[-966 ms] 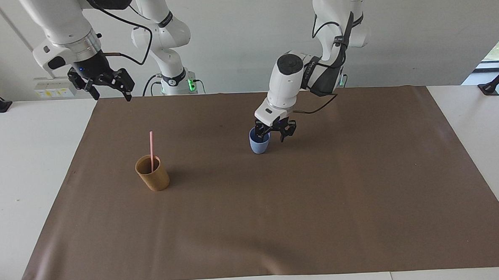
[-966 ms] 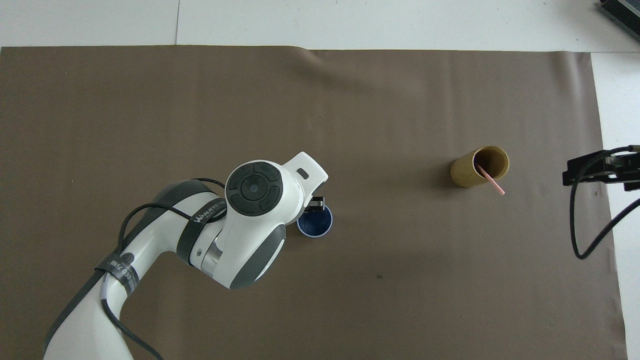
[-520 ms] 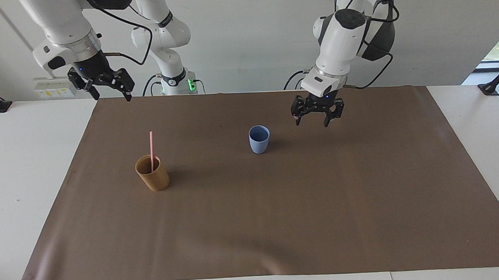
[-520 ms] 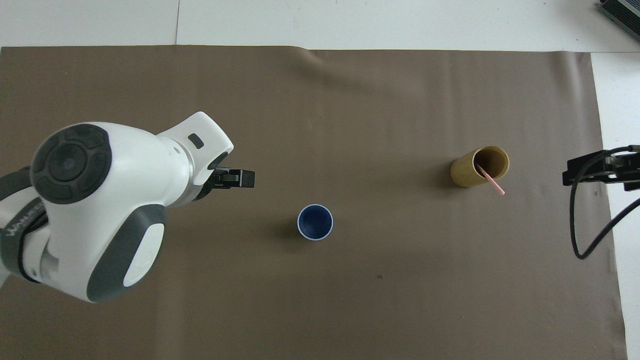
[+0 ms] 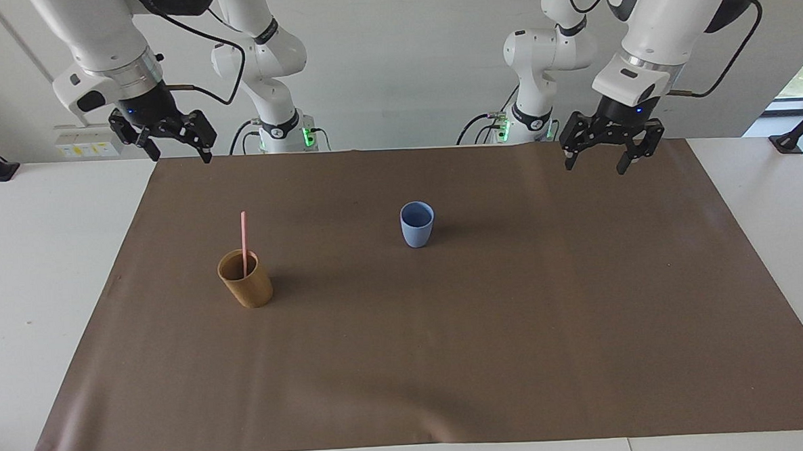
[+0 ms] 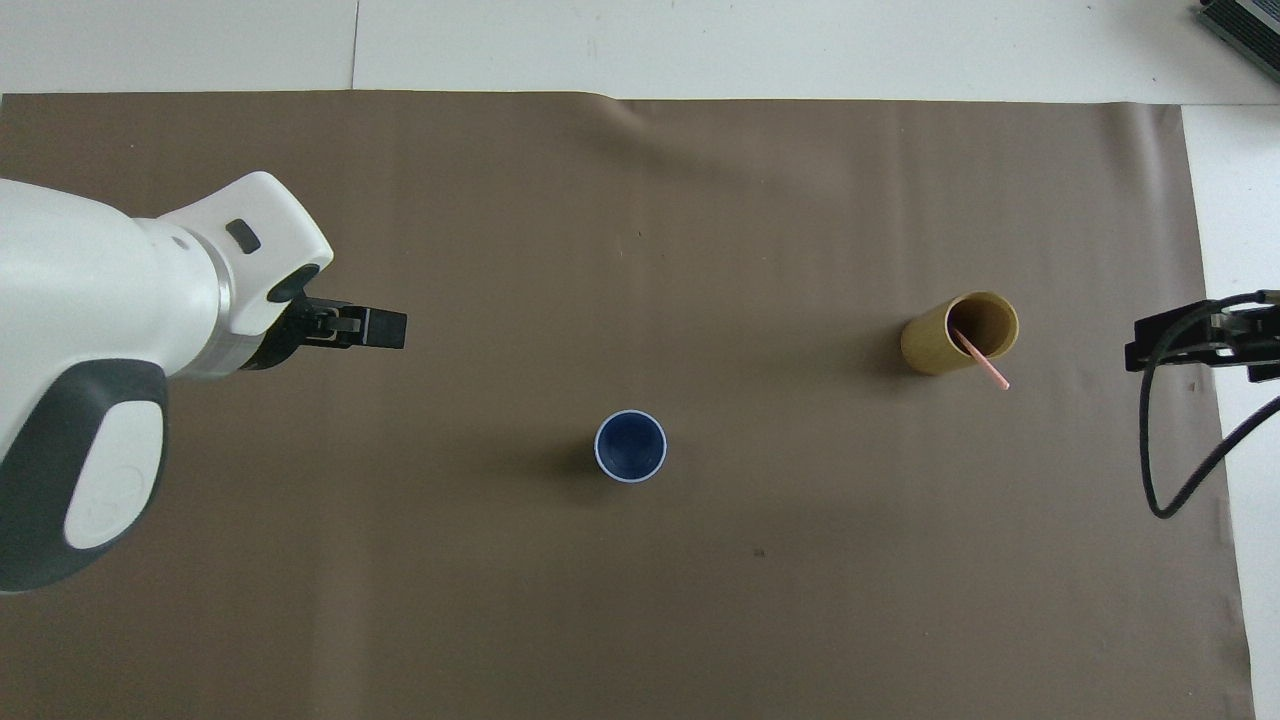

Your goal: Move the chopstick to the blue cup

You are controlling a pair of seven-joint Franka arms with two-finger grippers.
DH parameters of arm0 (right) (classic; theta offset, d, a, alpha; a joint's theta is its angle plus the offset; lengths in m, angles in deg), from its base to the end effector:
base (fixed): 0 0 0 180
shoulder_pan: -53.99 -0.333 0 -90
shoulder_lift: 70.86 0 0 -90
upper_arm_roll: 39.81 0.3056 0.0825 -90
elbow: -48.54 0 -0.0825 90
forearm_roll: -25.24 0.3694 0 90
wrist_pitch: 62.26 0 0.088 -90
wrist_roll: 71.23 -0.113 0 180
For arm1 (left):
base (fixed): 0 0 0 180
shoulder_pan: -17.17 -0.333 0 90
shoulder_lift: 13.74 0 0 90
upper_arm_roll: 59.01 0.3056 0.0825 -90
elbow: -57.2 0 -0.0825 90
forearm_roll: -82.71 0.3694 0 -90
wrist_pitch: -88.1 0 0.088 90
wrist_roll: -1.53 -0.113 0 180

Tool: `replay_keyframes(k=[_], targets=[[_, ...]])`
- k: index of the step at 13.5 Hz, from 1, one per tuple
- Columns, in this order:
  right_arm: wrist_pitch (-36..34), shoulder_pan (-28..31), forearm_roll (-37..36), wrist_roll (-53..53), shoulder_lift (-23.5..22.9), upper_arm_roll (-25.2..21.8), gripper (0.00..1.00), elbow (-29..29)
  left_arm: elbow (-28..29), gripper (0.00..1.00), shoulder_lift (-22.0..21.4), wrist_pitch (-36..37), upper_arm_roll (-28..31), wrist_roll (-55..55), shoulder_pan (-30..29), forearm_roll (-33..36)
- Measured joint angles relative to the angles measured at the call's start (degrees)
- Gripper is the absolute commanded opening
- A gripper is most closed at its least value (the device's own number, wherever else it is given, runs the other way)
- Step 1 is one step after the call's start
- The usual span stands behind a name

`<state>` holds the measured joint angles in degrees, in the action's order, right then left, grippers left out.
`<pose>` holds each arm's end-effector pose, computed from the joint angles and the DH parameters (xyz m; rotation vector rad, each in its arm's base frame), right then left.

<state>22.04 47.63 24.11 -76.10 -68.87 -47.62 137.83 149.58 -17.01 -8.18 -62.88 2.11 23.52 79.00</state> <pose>0.5187 -0.0169 0.6235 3.1192 -0.1741 -0.0816 0.5246 -0.1024 0.6300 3.0534 -0.2530 0.1821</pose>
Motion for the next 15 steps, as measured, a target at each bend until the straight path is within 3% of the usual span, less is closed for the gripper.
replay_keyframes(k=[7, 15], targets=[[0.0, 0.0, 0.0, 0.0, 0.0, 0.0, 1.0, 0.0, -10.2, 1.0, 3.8, 10.6, 0.1, -2.5, -2.6, 0.0], [0.0, 0.0, 0.0, 0.0, 0.0, -0.1, 1.0, 0.0, -9.7, 1.0, 3.0, 14.8, 0.0, -5.0, -3.5, 0.8]])
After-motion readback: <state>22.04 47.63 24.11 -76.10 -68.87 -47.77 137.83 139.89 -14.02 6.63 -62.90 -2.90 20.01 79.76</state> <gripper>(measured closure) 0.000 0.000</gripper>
